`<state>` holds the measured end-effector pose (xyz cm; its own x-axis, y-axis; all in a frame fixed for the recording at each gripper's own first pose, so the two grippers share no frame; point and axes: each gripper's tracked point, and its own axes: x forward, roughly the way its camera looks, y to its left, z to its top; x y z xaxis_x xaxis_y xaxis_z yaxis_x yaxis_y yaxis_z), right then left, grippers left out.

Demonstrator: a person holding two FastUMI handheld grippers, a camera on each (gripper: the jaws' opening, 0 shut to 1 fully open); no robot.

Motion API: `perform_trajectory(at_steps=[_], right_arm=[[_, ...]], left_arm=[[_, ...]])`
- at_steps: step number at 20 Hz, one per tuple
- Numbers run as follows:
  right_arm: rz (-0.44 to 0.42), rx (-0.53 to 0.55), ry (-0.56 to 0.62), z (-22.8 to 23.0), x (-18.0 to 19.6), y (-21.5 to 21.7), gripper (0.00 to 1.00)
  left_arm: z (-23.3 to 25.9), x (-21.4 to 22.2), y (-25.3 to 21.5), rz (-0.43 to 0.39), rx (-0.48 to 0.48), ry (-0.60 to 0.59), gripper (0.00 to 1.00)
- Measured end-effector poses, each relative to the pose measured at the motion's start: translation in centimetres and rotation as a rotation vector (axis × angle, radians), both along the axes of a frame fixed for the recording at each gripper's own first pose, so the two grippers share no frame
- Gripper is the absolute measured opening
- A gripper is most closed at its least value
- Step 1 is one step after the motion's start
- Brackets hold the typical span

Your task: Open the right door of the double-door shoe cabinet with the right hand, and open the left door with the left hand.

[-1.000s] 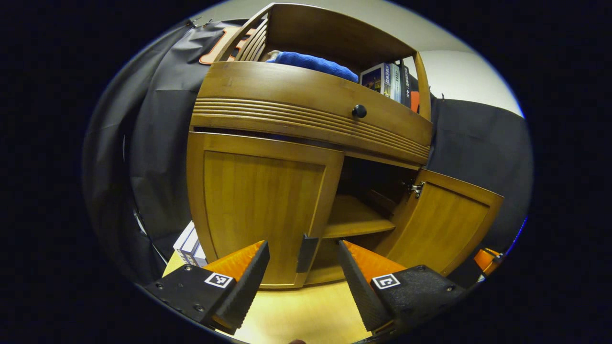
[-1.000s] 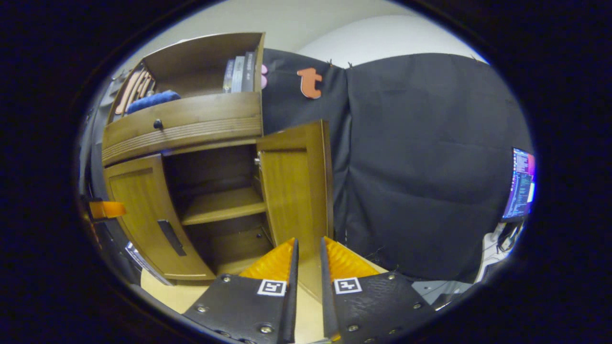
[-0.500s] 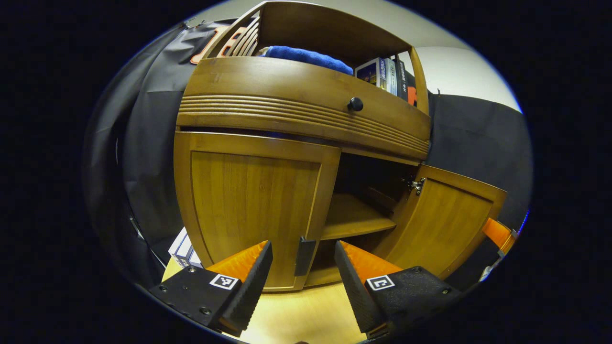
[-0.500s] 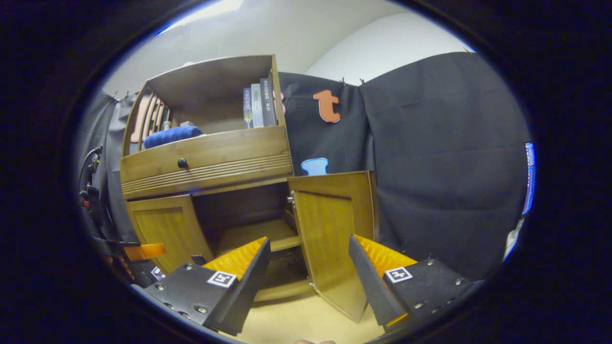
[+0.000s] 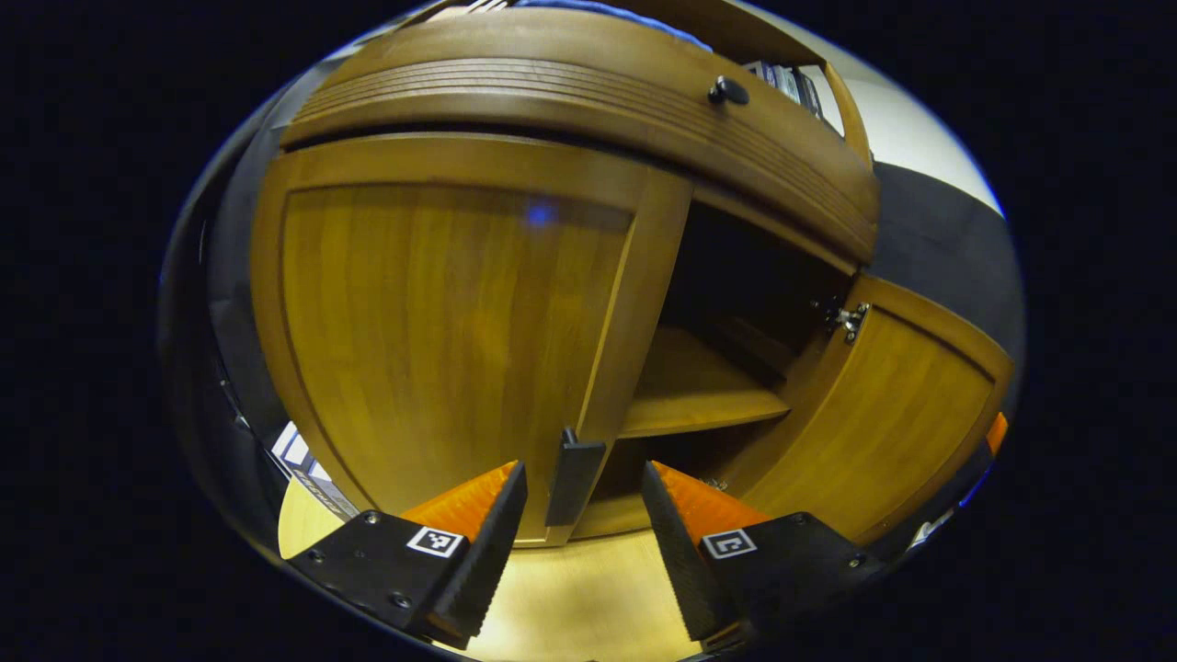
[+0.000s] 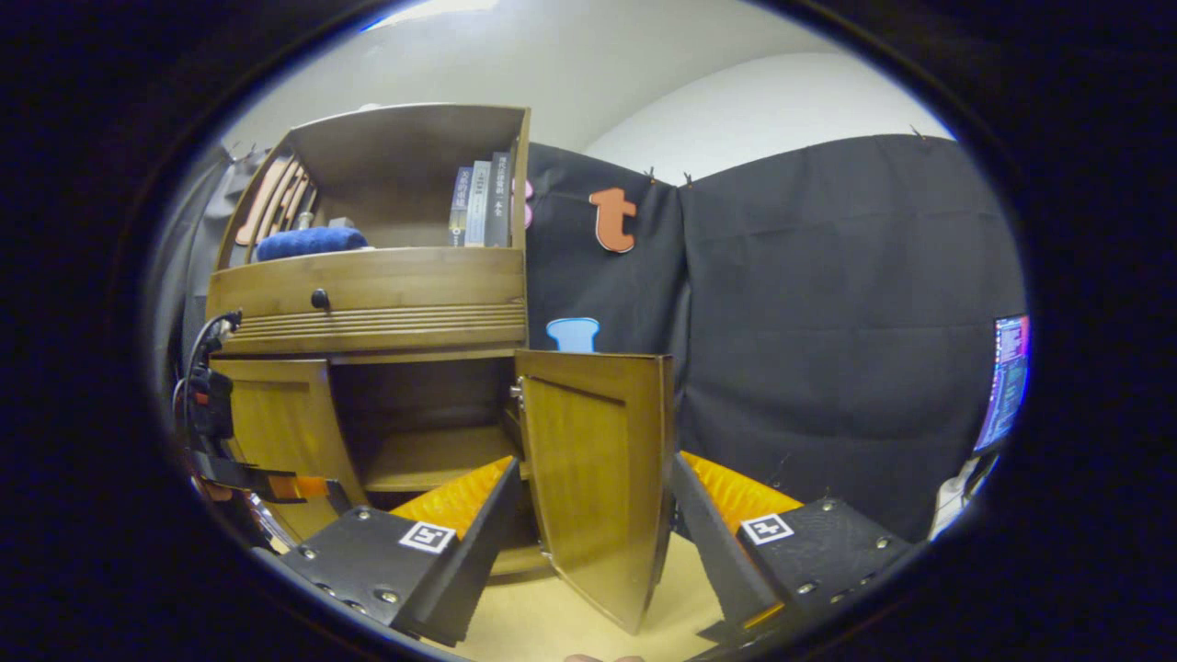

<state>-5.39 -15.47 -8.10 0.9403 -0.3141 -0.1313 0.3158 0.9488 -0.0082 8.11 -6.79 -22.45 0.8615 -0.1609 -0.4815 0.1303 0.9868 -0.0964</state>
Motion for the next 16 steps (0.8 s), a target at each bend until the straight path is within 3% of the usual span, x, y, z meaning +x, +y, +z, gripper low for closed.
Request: perform_trajectory(at_steps=[2, 4, 7, 8, 9, 10, 16], right_arm=[[-0.025, -0.018, 0.001, 0.1, -0.4, -1.1, 0.97], [-0.046, -0.027, 0.007, 0.0, -0.5, -2.0, 0.97], [-0.057, -0.020, 0.009, -0.1, 0.0, -2.9, 0.98], [-0.057, -0.015, 0.008, -0.2, 0.3, -3.1, 0.99], [-0.054, -0.009, 0.006, -0.3, 0.7, -3.1, 1.00], [-0.047, -0.005, 0.005, -0.3, 1.2, -3.0, 0.97], [0.038, -0.001, 0.026, -1.3, 3.6, -0.7, 0.97]], left_arm=[[-1.3, 1.0, -0.2, 0.014, 0.000, 0.013, 0.72], [-2.5, 1.9, -0.4, 0.022, -0.001, 0.028, 0.77], [-4.0, 3.2, 0.4, 0.060, 0.025, 0.046, 0.46], [-4.2, 3.4, 0.5, 0.068, 0.024, 0.042, 0.44], [-4.2, 3.6, 0.4, 0.068, 0.022, 0.040, 0.49], [-4.2, 3.7, 0.4, 0.067, 0.029, 0.031, 0.42], [-4.2, 3.6, 0.6, 0.049, 0.108, -0.023, 0.35]])
